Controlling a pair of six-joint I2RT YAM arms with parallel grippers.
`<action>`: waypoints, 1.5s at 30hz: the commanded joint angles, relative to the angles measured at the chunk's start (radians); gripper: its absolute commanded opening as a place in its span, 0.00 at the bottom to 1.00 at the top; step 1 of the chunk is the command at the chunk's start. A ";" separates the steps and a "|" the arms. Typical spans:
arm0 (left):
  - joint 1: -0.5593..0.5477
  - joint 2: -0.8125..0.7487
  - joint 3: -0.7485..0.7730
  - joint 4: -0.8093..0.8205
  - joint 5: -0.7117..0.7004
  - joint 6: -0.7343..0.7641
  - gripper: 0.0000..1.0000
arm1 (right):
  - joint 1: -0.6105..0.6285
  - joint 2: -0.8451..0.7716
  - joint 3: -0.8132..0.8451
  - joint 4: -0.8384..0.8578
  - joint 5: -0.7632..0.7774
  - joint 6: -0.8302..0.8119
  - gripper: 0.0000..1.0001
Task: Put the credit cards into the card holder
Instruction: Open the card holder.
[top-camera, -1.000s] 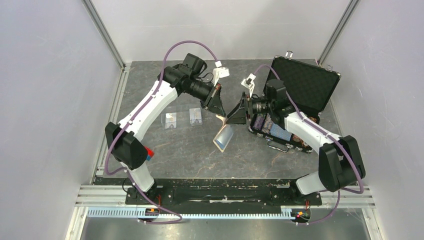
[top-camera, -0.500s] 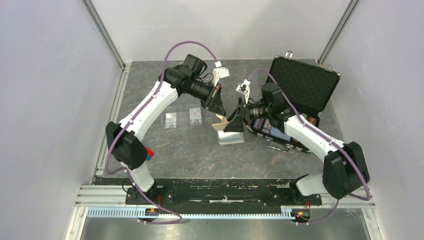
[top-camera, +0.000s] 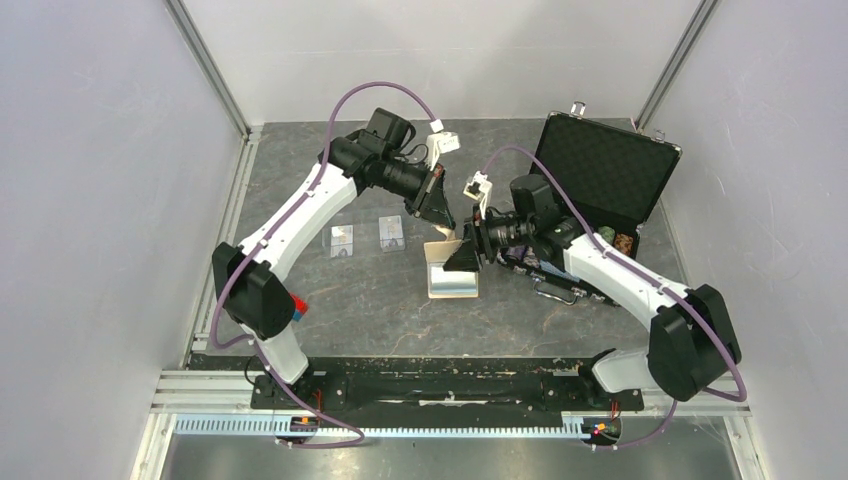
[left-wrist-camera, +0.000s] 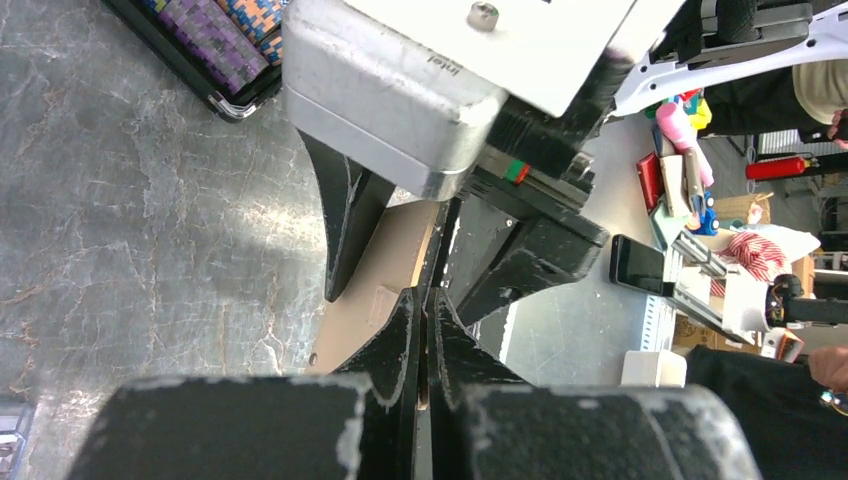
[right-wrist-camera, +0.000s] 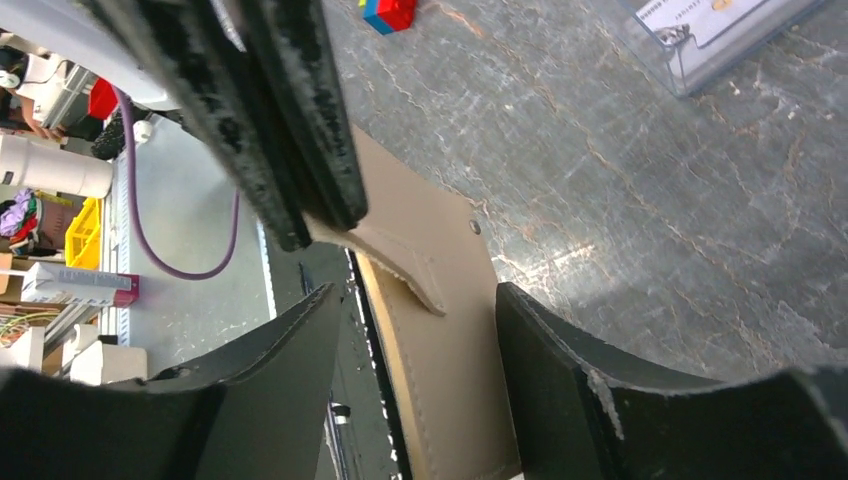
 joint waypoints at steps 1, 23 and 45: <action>0.004 -0.026 -0.019 0.098 0.039 -0.081 0.02 | 0.012 0.011 0.039 -0.029 0.070 -0.048 0.55; 0.044 -0.111 -0.124 0.320 -0.141 -0.250 0.32 | 0.001 0.059 0.128 -0.046 0.218 -0.035 0.00; 0.224 -0.155 -0.535 0.814 0.124 -0.660 0.76 | -0.135 0.124 0.238 0.066 0.143 0.187 0.00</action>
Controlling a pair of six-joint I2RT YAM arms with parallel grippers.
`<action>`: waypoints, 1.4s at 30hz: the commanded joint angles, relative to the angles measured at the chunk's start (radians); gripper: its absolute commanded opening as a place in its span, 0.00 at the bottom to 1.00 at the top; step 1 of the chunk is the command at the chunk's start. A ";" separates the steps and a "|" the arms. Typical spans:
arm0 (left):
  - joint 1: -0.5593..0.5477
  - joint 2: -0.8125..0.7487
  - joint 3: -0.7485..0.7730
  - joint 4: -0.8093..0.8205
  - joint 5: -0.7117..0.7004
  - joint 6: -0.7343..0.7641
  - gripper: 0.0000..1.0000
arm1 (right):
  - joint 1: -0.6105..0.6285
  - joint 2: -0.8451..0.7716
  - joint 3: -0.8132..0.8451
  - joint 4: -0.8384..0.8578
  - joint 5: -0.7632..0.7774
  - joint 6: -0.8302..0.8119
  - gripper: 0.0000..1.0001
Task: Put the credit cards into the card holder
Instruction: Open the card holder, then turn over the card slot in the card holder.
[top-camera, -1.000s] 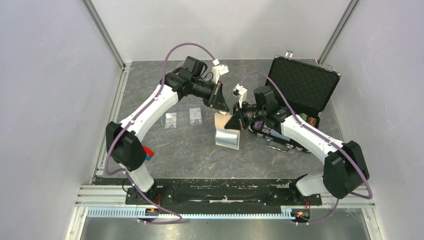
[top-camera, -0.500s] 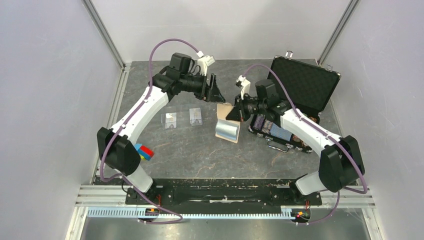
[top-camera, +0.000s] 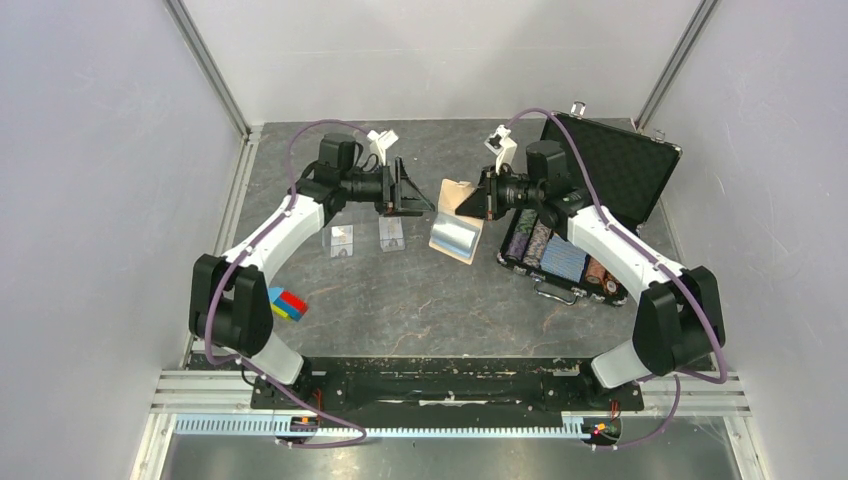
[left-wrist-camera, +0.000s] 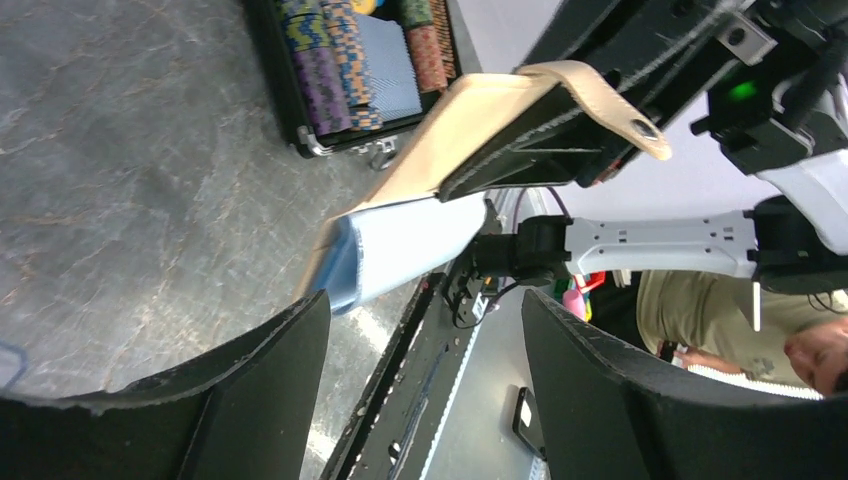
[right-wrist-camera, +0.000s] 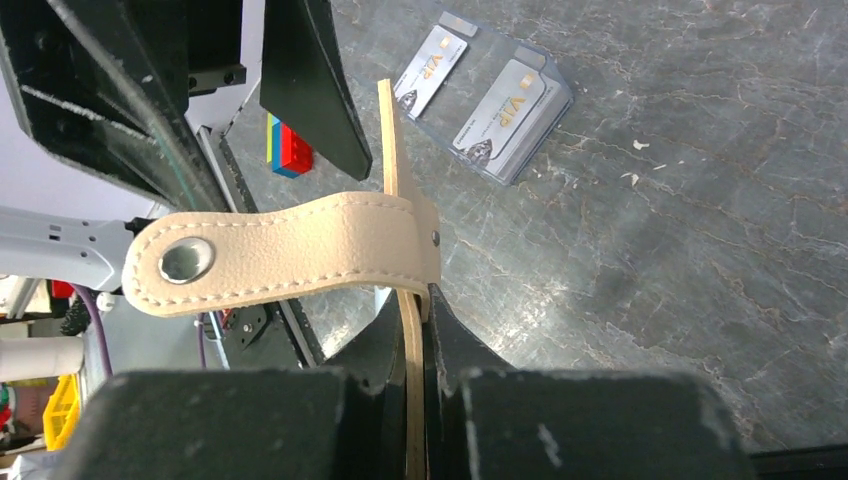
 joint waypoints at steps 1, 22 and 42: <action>-0.021 0.009 -0.008 0.119 0.085 -0.064 0.76 | 0.000 0.010 0.043 0.068 -0.030 0.056 0.00; -0.089 0.015 0.012 -0.083 -0.043 0.110 0.61 | -0.001 0.006 0.017 0.090 -0.019 0.090 0.00; -0.136 0.029 0.094 -0.103 -0.128 0.142 0.52 | -0.001 -0.007 -0.020 0.085 -0.019 0.081 0.00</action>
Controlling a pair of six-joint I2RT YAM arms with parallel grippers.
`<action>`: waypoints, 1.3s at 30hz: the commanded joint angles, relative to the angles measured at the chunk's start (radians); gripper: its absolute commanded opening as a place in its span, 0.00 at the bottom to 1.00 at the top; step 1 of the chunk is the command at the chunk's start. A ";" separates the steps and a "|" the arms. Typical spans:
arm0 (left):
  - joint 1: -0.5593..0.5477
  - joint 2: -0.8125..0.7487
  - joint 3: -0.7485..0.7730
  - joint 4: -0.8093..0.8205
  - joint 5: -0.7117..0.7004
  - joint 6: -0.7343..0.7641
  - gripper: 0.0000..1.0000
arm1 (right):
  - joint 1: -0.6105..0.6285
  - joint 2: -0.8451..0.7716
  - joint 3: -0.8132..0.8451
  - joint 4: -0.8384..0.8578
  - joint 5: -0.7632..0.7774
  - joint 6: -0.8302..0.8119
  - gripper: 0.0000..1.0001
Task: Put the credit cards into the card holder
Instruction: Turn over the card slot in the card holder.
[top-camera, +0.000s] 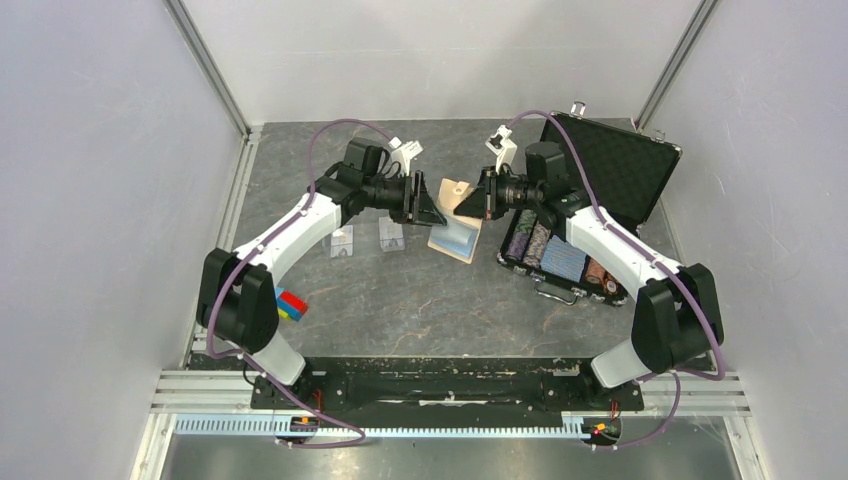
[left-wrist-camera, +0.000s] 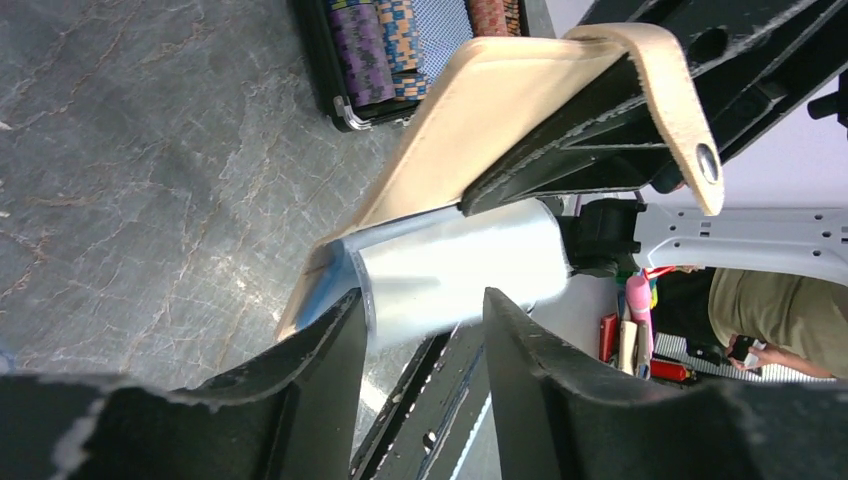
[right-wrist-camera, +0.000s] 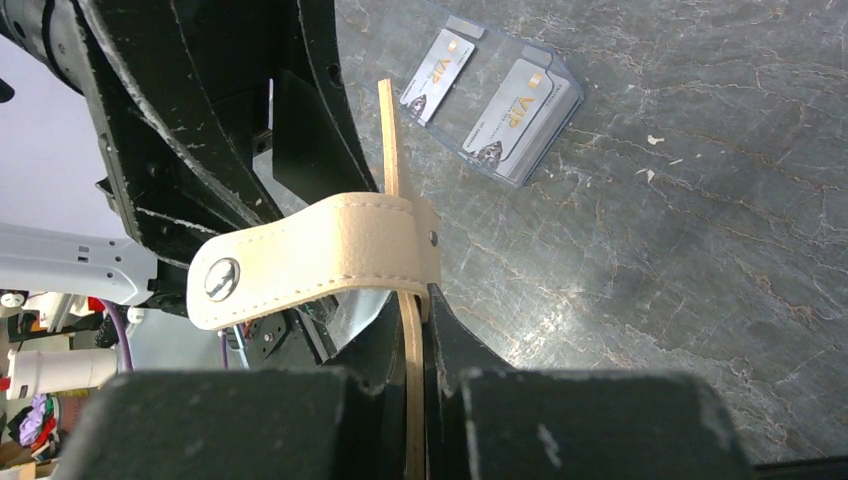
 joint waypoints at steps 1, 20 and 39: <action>-0.013 -0.015 0.046 0.014 0.032 0.044 0.51 | -0.001 -0.021 -0.005 0.037 -0.010 0.000 0.00; 0.002 -0.038 0.021 0.324 0.180 -0.220 0.74 | -0.005 0.000 -0.016 0.056 -0.098 0.028 0.00; 0.001 -0.003 0.034 0.156 0.135 0.009 0.34 | -0.025 0.061 -0.053 0.197 -0.228 0.306 0.00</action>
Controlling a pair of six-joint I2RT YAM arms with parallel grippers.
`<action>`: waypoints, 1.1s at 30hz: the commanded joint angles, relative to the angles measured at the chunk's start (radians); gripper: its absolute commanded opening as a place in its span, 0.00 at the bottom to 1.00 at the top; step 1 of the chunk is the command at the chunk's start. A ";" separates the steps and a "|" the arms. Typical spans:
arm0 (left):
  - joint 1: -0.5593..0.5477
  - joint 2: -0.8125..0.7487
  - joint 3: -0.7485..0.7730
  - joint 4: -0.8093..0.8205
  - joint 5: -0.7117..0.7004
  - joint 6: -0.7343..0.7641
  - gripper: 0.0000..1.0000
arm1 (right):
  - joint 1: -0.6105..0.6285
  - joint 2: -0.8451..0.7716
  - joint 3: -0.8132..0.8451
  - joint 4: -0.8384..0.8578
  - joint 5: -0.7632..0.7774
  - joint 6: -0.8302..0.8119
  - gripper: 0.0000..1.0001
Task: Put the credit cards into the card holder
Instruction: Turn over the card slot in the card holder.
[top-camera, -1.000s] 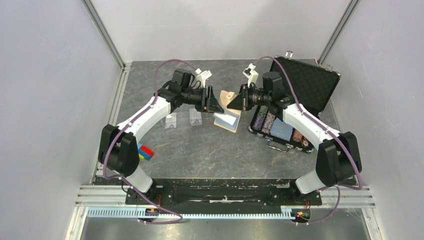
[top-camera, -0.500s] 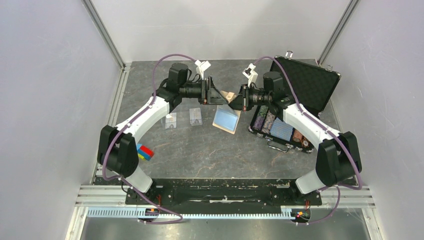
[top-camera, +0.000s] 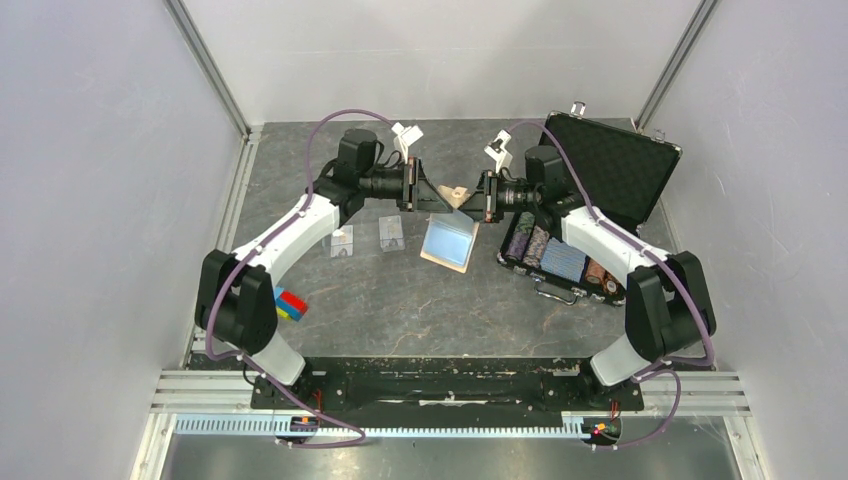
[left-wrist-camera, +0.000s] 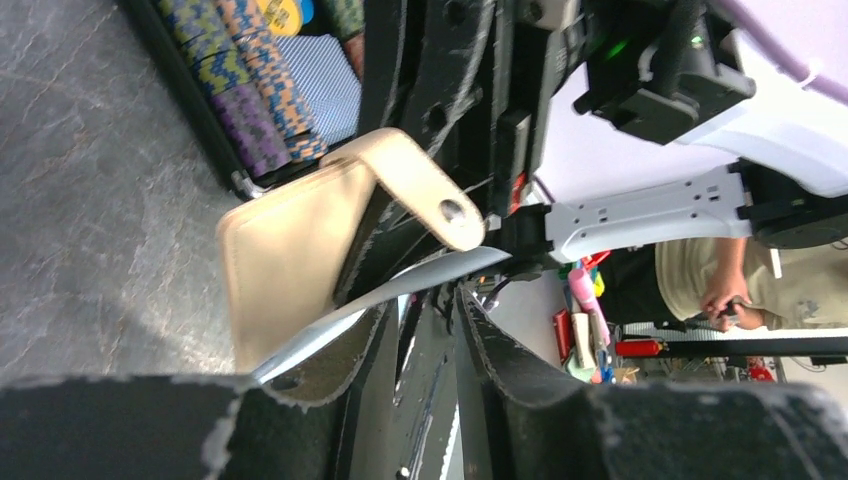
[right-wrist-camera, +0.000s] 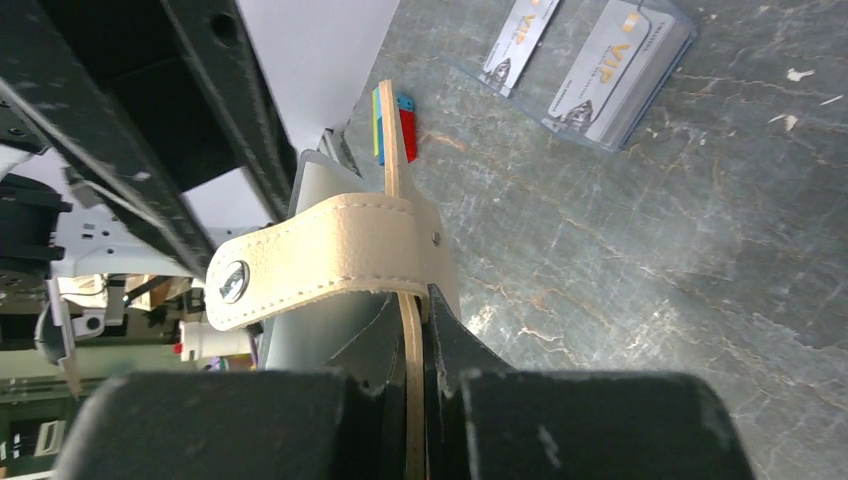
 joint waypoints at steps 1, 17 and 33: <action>-0.001 0.009 0.059 -0.166 -0.063 0.194 0.36 | -0.005 0.004 -0.015 0.098 -0.068 0.099 0.00; -0.021 0.057 0.153 -0.425 -0.342 0.419 0.61 | -0.005 0.024 -0.074 0.294 -0.128 0.255 0.00; 0.013 0.092 0.041 -0.137 0.031 0.212 0.56 | -0.006 0.070 -0.081 0.362 -0.158 0.263 0.00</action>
